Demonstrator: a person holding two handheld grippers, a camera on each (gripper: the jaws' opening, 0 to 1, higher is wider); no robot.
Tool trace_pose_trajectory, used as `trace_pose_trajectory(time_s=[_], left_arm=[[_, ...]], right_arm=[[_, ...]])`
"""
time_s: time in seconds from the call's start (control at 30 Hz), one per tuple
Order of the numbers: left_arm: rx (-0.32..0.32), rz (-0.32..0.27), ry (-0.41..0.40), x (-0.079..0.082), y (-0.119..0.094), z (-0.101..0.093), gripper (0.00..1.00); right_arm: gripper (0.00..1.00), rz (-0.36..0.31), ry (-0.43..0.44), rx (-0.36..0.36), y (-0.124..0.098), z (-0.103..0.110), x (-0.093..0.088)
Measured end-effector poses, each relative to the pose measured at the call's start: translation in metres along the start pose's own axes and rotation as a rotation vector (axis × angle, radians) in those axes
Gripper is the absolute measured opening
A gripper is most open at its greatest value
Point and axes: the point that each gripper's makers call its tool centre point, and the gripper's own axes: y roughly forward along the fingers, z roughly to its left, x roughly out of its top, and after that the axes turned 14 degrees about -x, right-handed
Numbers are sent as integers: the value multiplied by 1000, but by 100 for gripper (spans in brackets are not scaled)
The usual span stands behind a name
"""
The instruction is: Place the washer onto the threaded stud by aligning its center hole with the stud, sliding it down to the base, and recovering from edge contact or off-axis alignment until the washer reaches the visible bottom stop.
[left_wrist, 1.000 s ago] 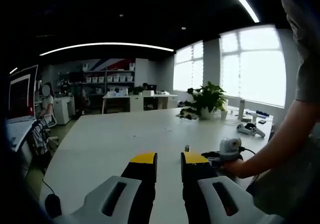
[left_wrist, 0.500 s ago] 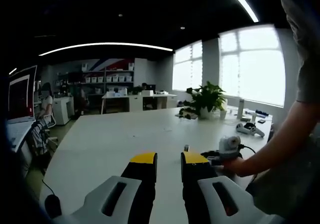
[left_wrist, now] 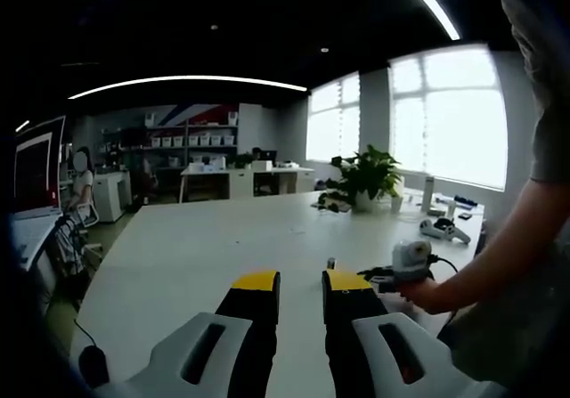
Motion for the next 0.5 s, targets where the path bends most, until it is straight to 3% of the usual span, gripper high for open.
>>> trace_pose_trajectory(time_s=[0.1,0.23,0.5], left_arm=[[-5,5,0,-1,1,-1,17],[-11,4,0,-1,2,-3,17],[-7,7,-6,-2,1,-1,17]], right_arm=[[20,-5,-6,-22,-3,-7,1],[27,27,-10,-40,-3,-15,-12],[29,53,17,-50,0,-20,-22]])
